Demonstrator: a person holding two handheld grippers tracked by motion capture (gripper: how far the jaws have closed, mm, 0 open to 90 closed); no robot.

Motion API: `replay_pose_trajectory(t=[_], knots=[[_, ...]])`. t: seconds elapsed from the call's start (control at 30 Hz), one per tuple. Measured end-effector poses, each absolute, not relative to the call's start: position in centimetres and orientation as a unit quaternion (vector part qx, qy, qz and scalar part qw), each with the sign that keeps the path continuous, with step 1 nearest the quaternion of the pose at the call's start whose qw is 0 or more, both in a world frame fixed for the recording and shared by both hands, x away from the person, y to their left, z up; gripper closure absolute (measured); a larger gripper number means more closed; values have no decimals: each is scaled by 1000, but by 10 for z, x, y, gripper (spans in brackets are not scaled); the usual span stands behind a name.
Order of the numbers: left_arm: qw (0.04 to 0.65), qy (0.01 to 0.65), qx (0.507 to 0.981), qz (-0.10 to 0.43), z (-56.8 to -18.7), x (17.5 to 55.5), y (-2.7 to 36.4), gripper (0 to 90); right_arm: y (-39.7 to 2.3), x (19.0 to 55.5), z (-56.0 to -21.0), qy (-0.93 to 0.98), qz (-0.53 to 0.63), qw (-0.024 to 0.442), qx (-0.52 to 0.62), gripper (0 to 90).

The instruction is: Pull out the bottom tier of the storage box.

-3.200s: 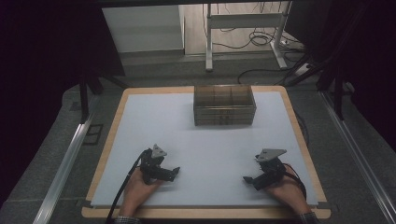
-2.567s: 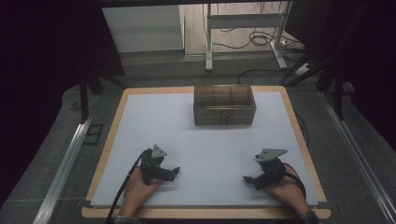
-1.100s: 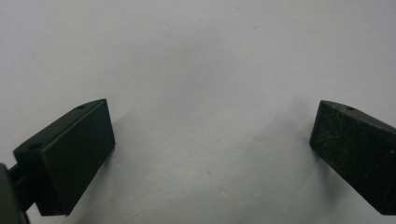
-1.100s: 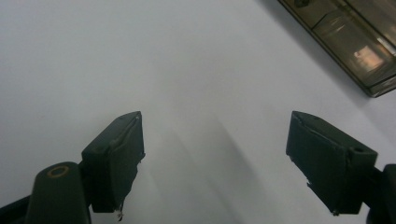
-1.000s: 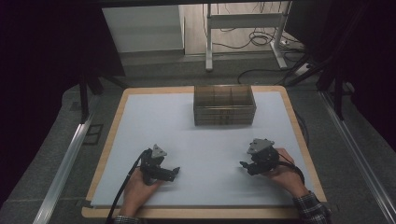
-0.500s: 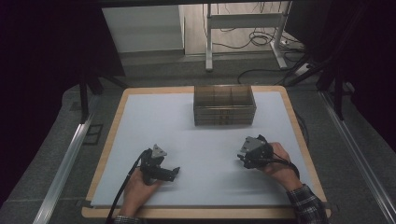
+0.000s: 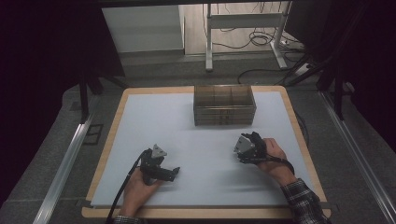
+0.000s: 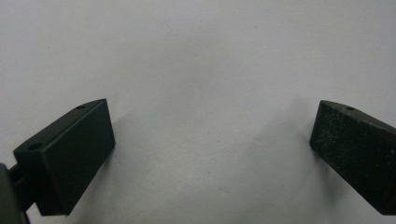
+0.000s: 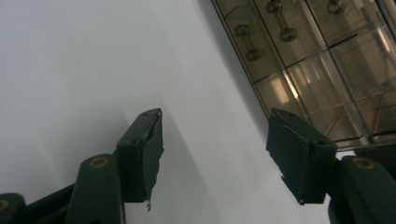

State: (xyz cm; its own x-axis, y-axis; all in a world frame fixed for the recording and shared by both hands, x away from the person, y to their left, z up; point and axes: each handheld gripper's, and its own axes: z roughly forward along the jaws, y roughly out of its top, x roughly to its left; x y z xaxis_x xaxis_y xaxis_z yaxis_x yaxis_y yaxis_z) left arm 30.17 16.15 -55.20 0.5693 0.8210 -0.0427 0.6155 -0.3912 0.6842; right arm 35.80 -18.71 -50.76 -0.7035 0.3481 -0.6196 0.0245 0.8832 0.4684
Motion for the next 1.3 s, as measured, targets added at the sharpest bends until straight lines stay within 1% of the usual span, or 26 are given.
replay_pose_trajectory(t=[0.03,0.17,0.2,0.37,0.53,0.67,1.13,1.3], knots=[[336,438,820,153,-552,302,162,0,-185,359,-509,895,211,382,96,382],[335,438,820,153,-552,302,162,0,-182,361,-509,892,204,394,87,405],[335,438,820,153,-552,302,162,0,-180,363,-510,890,196,403,80,422],[335,438,820,153,-552,302,162,0,-174,365,-512,883,178,429,63,432],[335,438,820,153,-552,302,162,0,-169,370,-515,880,164,442,55,445],[335,438,820,153,-552,302,162,0,-164,375,-518,871,147,467,38,454],[336,438,820,153,-552,302,162,0,-145,390,-533,858,102,503,-2,493],[336,438,820,153,-552,302,162,0,-135,398,-541,852,86,516,-26,535]])
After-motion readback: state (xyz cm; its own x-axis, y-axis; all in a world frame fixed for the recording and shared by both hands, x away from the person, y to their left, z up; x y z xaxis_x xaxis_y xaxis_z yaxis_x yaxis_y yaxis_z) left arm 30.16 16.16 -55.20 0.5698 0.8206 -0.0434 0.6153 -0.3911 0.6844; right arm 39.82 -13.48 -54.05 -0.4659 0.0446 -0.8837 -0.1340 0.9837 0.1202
